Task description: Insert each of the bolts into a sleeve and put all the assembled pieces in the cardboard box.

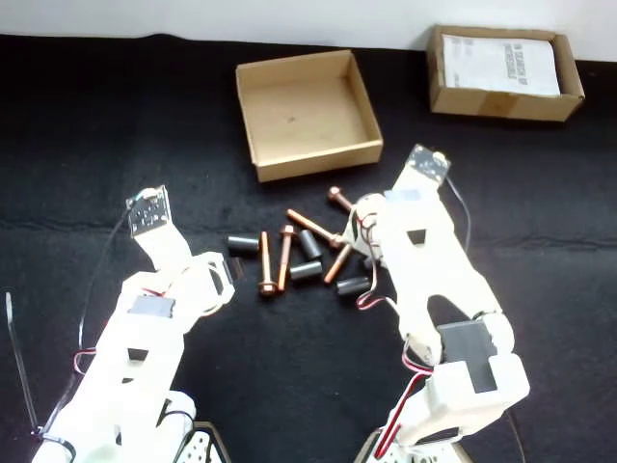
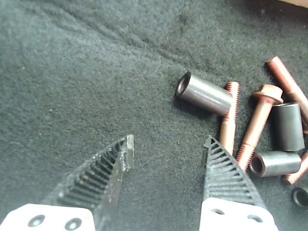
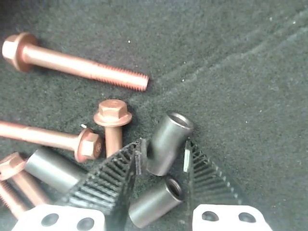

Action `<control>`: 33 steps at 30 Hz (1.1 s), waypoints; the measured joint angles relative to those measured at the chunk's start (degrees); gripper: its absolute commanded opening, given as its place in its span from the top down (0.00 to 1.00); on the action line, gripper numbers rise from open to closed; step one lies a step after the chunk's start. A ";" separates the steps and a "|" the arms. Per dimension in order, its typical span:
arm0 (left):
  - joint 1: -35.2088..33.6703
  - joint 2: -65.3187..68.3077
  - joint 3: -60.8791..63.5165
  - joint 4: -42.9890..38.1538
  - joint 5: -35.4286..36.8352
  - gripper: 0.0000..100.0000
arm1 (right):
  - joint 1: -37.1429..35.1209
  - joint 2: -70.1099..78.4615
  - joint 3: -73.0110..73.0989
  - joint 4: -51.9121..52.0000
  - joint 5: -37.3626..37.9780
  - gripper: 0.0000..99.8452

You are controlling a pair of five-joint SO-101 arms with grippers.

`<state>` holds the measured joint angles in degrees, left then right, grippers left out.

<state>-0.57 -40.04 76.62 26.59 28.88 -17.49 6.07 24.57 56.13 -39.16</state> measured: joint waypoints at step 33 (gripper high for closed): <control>0.00 0.00 0.00 0.00 0.00 0.76 | 4.84 7.30 -2.37 -2.46 0.00 0.99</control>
<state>-0.57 -40.04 76.62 26.59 28.88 -12.66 13.36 22.20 53.67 -39.16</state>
